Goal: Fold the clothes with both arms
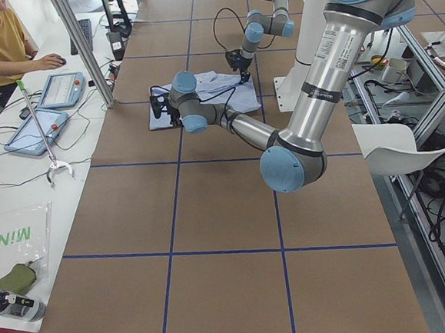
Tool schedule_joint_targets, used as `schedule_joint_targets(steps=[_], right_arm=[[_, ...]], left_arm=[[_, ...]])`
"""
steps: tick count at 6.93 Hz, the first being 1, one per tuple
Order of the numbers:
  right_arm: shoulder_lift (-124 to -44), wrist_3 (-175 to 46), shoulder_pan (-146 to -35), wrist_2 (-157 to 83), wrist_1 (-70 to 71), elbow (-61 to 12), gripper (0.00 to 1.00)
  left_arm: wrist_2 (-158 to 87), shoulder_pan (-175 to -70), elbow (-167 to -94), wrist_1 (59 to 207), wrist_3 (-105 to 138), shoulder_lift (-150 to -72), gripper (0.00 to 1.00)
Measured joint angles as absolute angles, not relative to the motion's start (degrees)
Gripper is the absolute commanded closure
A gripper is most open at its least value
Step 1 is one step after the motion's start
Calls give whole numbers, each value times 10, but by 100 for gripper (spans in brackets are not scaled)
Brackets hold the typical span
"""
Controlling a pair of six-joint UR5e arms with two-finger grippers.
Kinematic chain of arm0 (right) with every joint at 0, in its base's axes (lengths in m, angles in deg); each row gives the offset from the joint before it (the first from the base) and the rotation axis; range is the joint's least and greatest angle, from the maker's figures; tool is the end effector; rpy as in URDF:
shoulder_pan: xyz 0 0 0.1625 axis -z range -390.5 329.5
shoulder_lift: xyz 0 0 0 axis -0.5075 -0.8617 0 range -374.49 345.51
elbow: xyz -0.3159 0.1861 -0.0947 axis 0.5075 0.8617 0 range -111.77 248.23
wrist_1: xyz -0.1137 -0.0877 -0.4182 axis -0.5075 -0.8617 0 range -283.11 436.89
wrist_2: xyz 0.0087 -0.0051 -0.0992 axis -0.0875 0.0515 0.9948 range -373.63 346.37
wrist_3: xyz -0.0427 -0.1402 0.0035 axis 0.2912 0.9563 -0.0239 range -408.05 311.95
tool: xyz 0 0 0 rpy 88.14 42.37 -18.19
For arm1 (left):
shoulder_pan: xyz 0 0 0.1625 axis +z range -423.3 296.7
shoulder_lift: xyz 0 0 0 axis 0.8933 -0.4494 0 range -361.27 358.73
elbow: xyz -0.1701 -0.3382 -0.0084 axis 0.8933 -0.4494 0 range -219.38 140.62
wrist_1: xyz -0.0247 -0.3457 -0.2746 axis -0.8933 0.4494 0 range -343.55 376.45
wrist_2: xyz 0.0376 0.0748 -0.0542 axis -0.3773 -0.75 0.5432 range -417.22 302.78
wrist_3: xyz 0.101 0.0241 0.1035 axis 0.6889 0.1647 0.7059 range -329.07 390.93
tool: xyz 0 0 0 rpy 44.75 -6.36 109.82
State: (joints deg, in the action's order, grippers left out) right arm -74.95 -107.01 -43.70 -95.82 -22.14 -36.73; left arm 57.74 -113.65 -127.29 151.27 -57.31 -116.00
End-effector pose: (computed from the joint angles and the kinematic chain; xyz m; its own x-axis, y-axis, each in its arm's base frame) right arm -0.6007 -0.2982 0.2570 0.8356 -0.3287 0.4401 0.1493 0.9069 0.3940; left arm 0.3970 -0.5911 0.3029 0.2583 -0.2680 -0.9282 0.4418 0.8872 -0.1332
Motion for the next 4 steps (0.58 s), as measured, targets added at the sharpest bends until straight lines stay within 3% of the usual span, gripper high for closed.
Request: schedule_joint_targets(steps=[4], right_arm=[[-807,-1049,-463,-968,-218,-414,0]], left_arm=[[577,-1136,-1273,1513,-573,-1159,51]])
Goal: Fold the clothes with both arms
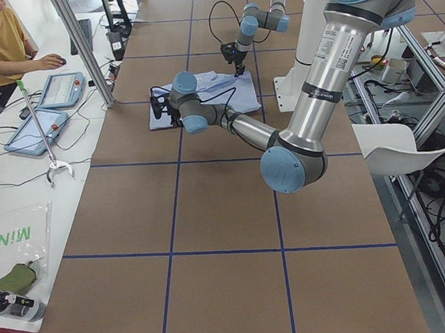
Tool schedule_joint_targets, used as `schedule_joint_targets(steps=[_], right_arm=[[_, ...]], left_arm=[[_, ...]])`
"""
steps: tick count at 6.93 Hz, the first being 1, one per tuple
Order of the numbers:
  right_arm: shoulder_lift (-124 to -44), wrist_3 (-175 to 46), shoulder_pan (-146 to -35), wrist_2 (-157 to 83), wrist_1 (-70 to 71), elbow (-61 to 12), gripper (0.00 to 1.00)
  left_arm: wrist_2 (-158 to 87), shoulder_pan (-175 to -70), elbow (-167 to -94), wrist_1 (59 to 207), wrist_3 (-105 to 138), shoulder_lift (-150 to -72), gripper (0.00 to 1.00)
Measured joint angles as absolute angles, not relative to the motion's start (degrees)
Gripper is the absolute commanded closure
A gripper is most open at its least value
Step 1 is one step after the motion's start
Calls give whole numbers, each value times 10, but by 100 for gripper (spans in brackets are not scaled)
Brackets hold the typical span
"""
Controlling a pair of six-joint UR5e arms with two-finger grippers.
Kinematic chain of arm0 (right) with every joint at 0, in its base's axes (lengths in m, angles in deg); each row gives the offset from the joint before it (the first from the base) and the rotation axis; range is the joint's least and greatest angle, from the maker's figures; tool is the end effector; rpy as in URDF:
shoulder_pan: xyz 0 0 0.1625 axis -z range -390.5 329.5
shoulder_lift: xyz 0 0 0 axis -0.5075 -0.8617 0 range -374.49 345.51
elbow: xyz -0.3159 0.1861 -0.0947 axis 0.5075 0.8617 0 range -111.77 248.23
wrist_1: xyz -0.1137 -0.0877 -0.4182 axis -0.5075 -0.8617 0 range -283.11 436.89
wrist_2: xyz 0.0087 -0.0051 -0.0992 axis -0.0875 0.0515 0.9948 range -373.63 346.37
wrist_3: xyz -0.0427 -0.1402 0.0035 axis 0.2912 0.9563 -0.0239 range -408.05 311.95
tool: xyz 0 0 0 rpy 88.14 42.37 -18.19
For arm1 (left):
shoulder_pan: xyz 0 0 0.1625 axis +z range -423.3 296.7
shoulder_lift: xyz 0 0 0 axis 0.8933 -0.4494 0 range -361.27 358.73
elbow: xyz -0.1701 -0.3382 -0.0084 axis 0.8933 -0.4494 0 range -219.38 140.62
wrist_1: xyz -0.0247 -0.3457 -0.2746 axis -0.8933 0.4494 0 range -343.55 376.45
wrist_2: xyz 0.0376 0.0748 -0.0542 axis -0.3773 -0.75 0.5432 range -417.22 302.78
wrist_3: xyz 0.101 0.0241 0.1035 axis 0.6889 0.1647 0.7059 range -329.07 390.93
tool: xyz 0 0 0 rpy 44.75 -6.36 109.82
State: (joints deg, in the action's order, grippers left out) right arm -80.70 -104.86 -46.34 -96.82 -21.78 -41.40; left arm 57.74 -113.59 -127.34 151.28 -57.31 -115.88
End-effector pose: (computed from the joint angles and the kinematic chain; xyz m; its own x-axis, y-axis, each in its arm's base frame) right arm -0.5591 -0.3152 0.2821 0.8454 -0.3251 0.4237 0.1515 0.9068 0.3935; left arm 0.3973 -0.5903 0.3039 0.2592 -0.2684 -0.9278 0.4409 0.8875 -0.1336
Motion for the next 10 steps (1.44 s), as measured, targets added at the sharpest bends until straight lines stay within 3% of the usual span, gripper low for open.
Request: schedule_joint_targets(steps=[6,8,10], right_arm=[[-886,-1075,-478,-996,-216,-473,0],[-883,-1113,-479,-1002,-215,-480,0],[-851,-1292,-468,-1004,-203,-478,0]], left_arm=[[576,-1137,-1279,1511,-574,-1159,50],[576,-1137,-1283,1509,-574,-1159,50],[576,-1137,-1293,1497,-574,-1159,50]])
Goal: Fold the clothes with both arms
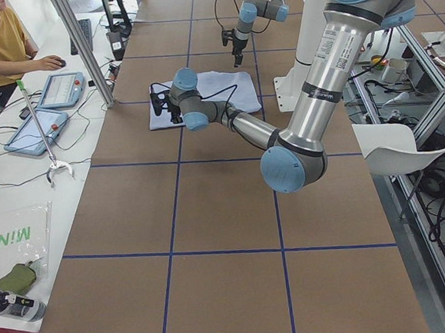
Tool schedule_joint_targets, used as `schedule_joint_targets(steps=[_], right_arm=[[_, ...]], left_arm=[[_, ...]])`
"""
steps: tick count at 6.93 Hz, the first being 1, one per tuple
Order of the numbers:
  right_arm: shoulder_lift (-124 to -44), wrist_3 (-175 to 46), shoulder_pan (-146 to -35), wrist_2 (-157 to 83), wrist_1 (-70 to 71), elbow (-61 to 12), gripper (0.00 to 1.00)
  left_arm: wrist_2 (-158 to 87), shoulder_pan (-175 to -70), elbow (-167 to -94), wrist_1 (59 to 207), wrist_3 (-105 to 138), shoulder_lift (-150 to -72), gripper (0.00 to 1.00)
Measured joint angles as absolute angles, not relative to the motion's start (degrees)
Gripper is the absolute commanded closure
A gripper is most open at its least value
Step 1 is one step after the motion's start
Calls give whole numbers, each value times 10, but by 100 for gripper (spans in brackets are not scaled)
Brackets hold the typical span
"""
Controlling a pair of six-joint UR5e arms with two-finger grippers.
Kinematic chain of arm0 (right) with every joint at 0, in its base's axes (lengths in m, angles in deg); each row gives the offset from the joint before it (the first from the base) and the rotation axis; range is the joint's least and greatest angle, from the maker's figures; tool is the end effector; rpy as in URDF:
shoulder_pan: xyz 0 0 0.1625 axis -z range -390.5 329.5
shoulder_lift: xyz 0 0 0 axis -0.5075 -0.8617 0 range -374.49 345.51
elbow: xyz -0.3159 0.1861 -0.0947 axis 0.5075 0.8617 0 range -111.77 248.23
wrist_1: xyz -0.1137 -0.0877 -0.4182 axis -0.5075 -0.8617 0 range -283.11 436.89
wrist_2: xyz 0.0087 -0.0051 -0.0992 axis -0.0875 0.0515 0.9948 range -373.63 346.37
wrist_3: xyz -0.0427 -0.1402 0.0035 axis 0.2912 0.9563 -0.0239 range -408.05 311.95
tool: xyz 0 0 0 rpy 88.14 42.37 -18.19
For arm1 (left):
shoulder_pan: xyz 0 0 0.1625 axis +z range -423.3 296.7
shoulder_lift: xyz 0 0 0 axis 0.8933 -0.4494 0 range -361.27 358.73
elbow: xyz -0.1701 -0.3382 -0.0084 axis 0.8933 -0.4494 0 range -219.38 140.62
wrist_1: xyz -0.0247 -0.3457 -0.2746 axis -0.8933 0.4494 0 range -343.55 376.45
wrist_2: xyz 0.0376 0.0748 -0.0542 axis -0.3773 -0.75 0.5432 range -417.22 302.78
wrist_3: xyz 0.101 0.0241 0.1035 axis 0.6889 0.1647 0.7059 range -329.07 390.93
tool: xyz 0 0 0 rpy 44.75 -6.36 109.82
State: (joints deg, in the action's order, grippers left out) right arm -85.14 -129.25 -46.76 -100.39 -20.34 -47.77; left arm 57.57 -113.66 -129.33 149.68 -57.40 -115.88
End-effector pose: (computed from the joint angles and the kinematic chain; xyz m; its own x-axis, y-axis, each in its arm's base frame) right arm -0.5273 -0.3012 0.2735 0.7942 0.0726 0.6033 -0.1938 0.9712 0.1383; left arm 0.3925 -0.5865 0.2895 0.2542 -0.2653 -0.9300 0.4444 0.8862 -0.1313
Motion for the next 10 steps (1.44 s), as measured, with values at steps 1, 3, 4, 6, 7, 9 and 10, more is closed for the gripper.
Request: schedule_joint_targets(steps=[1,3,4,6,7,9,10], right_arm=[[-845,-1418,-454,-1004,-165,-475,0],[-856,-1627,-438,-1001,-74,-455,1],[-860,-1704,-435,-999,-59,-449,2],[-863,-1800,-434,-997,-53,-445,4],[-862,-1824,-433,-997,-52,-440,5],[-860,-1841,-430,-998,-52,-429,6],[-860,-1843,-428,-999,-52,-426,8]], left_arm=[[576,-1137,-1295,1494,-574,-1159,50],[576,-1137,-1297,1493,-574,-1155,50],[576,-1137,-1298,1493,-574,-1153,50],[575,-1137,-1300,1493,-575,-1151,50],[574,-1137,-1301,1493,-575,-1151,50],[573,-1137,-1301,1493,-575,-1151,50],[573,-1137,-1301,1493,-575,-1151,50]])
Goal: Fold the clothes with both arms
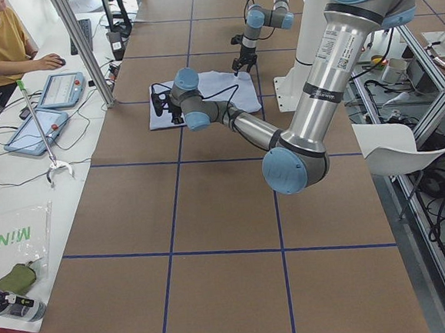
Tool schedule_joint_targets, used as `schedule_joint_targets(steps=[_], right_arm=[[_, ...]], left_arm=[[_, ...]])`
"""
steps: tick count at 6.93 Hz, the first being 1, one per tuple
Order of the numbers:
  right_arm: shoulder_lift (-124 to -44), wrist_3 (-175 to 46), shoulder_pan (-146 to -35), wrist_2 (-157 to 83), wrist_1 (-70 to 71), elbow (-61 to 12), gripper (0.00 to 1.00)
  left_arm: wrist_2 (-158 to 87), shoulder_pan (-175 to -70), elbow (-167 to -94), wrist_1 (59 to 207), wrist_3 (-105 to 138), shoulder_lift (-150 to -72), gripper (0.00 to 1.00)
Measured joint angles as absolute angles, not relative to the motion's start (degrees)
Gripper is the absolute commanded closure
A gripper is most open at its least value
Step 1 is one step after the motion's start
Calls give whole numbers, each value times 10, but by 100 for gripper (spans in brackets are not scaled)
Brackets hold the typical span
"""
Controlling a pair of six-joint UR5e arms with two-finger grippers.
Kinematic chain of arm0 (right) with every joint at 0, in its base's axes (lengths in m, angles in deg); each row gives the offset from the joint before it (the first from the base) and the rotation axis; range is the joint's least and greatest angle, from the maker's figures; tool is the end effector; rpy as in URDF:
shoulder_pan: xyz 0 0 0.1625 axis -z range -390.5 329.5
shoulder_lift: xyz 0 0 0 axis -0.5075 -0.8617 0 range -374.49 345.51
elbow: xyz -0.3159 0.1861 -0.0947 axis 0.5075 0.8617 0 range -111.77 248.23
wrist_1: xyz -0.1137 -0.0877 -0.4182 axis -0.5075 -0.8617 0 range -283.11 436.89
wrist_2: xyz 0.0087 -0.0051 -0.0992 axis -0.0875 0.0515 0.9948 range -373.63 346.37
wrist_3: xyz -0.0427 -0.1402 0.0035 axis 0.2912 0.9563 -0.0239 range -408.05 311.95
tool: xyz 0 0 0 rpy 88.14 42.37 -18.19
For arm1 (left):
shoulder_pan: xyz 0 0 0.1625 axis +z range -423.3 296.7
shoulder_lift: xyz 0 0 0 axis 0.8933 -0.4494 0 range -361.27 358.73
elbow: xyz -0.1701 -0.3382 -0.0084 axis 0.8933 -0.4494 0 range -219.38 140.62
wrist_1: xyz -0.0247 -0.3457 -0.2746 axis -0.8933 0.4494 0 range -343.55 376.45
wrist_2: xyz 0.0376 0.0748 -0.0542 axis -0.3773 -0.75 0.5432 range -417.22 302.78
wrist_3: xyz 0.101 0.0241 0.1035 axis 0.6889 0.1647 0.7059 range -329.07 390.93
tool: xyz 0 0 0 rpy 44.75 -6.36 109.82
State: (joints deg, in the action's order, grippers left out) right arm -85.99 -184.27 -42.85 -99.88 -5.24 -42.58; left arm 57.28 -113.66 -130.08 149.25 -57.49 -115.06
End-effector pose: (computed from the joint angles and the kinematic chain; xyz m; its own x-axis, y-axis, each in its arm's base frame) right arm -0.5765 -0.2724 0.2809 0.2714 0.7970 0.5396 -0.6595 0.5624 -0.4988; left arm 0.3893 -0.5838 0.2937 0.2588 -0.2730 -0.9266 0.4499 0.8829 -0.1345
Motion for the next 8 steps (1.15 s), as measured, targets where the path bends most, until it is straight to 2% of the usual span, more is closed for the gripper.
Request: schedule_joint_targets(steps=[2,4,5,6,7,8], right_arm=[[-860,-1844,-426,-1000,-53,-423,12],[-859,-1844,-424,-1001,-53,-422,21],[-859,-1844,-423,-1001,-53,-421,34],[-859,-1844,-422,-1001,-53,-421,57],[-859,-1846,-422,-1001,-53,-421,76],[-859,-1850,-421,-1002,-53,-420,82]], left_arm=[[572,-1137,-1301,1493,-575,-1148,50],[572,-1137,-1302,1493,-575,-1148,50],[572,-1137,-1302,1493,-575,-1147,50],[572,-1137,-1303,1493,-575,-1147,50],[572,-1137,-1303,1493,-575,-1147,50],[572,-1137,-1304,1493,-575,-1147,50]])
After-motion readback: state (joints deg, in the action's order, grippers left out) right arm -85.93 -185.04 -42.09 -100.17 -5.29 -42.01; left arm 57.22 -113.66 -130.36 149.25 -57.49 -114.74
